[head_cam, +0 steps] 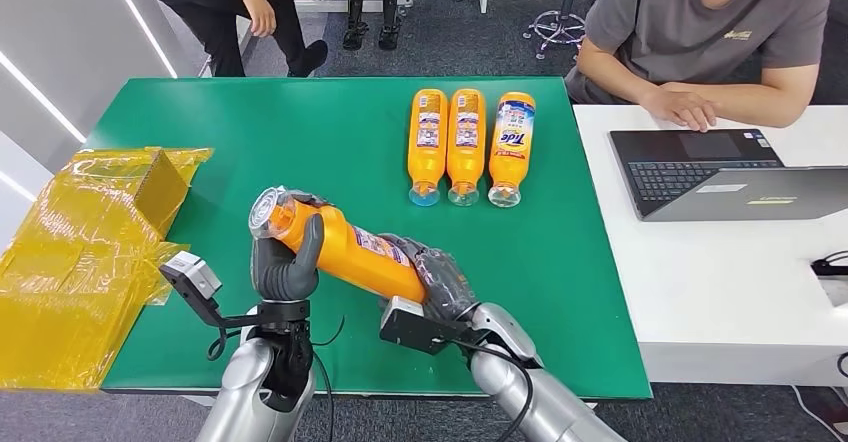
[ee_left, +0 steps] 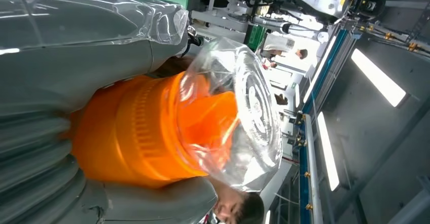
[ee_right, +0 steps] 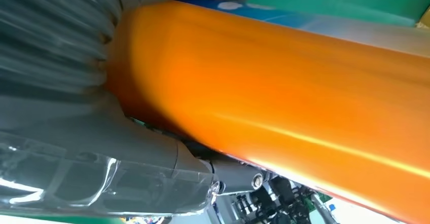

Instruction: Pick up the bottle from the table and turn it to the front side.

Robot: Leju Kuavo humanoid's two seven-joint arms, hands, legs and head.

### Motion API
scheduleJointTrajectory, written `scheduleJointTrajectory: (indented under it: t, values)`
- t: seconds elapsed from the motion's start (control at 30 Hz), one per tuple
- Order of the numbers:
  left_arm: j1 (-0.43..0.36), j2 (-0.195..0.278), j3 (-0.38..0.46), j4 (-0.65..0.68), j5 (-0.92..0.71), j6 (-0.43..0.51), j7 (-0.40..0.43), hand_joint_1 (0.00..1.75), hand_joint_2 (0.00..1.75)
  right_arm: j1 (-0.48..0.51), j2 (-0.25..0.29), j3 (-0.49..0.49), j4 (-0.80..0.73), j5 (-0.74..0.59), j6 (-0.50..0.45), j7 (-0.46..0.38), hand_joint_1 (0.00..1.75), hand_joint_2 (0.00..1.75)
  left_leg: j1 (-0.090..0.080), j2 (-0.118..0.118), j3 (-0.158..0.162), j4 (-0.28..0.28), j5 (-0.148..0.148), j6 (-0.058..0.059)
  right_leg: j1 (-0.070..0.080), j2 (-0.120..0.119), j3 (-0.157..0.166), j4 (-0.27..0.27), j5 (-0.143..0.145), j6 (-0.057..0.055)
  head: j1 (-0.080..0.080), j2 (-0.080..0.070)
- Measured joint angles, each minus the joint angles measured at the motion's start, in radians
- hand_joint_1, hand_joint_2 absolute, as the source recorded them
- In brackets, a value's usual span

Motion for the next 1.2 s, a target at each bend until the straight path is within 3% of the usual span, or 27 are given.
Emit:
scheduleJointTrajectory:
  t: [0.07, 0.3, 0.33, 0.43, 0.47, 0.63, 0.73, 0.87, 0.97, 1.1, 1.2]
  values:
    - [-0.005, 0.002, -0.003, 0.002, 0.0, -0.004, 0.003, 1.75, 1.75, 0.006, -0.002, -0.003, -0.009, -0.001, -0.014, 0.0, 1.52, 1.75, 0.0, 0.0, 0.0, 0.0, 0.0, 0.0, 0.0, 0.0, 0.0, 0.0, 0.0, 0.0, 0.0, 0.0]
    - [-0.012, 0.002, -0.007, 0.003, 0.0, -0.009, 0.005, 1.75, 1.75, 0.013, -0.002, -0.015, -0.026, -0.01, -0.045, -0.008, 1.52, 1.75, 0.0, 0.0, 0.0, 0.0, 0.0, 0.0, 0.0, 0.0, 0.0, 0.0, 0.0, 0.0, 0.0, 0.0]
    - [-0.012, 0.002, -0.007, 0.003, 0.0, -0.009, 0.005, 1.75, 1.75, 0.014, -0.002, -0.016, -0.026, -0.011, -0.046, -0.008, 1.34, 1.75, 0.0, 0.0, 0.0, 0.0, 0.0, 0.0, 0.0, 0.0, 0.0, 0.0, 0.0, 0.0, 0.0, 0.0]
    - [-0.013, 0.002, -0.008, 0.003, -0.001, -0.01, 0.005, 1.75, 1.75, 0.015, -0.002, -0.019, -0.03, -0.013, -0.046, -0.009, 0.21, 1.75, 0.0, 0.0, 0.0, 0.0, 0.0, 0.0, 0.0, 0.0, 0.0, 0.0, 0.0, 0.0, 0.0, 0.0]
    - [-0.012, 0.002, -0.008, 0.003, -0.002, -0.01, 0.005, 1.75, 1.75, 0.015, -0.002, -0.019, -0.031, -0.017, -0.046, -0.01, 0.0, 1.75, 0.0, 0.0, 0.0, 0.0, 0.0, 0.0, 0.0, 0.0, 0.0, 0.0, 0.0, 0.0, 0.0, 0.0]
    - [-0.009, 0.002, -0.01, 0.003, -0.013, 0.001, 0.006, 1.75, 1.75, 0.02, 0.001, -0.024, -0.057, -0.14, -0.04, -0.053, 0.0, 1.75, 0.0, 0.0, 0.0, 0.0, 0.0, 0.0, 0.0, 0.0, 0.0, 0.0, 0.0, 0.0, 0.0, 0.0]
    - [-0.007, 0.002, -0.01, 0.001, -0.034, 0.056, 0.004, 1.75, 1.75, 0.034, 0.005, -0.04, -0.088, -0.226, -0.077, -0.109, 0.0, 1.75, 0.0, 0.0, 0.0, 0.0, 0.0, 0.0, 0.0, 0.0, 0.0, 0.0, 0.0, 0.0, 0.0, 0.0]
    - [0.009, 0.002, -0.009, -0.051, -0.128, 0.205, 0.0, 1.75, 1.75, 0.068, 0.006, -0.056, -0.139, -0.294, -0.149, -0.173, 0.0, 1.75, 0.0, 0.0, 0.0, 0.0, 0.0, 0.0, 0.0, 0.0, 0.0, 0.0, 0.0, 0.0, 0.0, 0.0]
    - [0.015, 0.011, -0.008, -0.119, -0.222, 0.366, -0.004, 1.75, 1.75, 0.094, 0.004, -0.061, -0.178, -0.327, -0.188, -0.202, 0.0, 1.75, 0.0, 0.0, 0.0, 0.0, 0.0, 0.0, 0.0, 0.0, 0.0, 0.0, 0.0, 0.0, 0.0, 0.0]
    - [0.02, 0.065, -0.001, -0.171, -0.438, 0.561, -0.004, 1.75, 1.75, 0.117, -0.002, -0.061, -0.229, -0.374, -0.222, -0.247, 0.0, 1.75, 0.0, 0.0, 0.0, -0.001, 0.0, 0.0, 0.0, 0.0, 0.0, 0.0, 0.0, 0.0, 0.0, 0.0]
    - [0.043, 0.104, 0.033, -0.199, -0.677, 0.599, 0.032, 1.75, 1.75, 0.133, -0.004, -0.061, -0.269, -0.398, -0.249, -0.267, 0.0, 1.75, 0.0, 0.0, 0.0, -0.001, 0.0, 0.0, 0.0, 0.0, 0.0, 0.001, 0.0, 0.0, 0.0, 0.0]
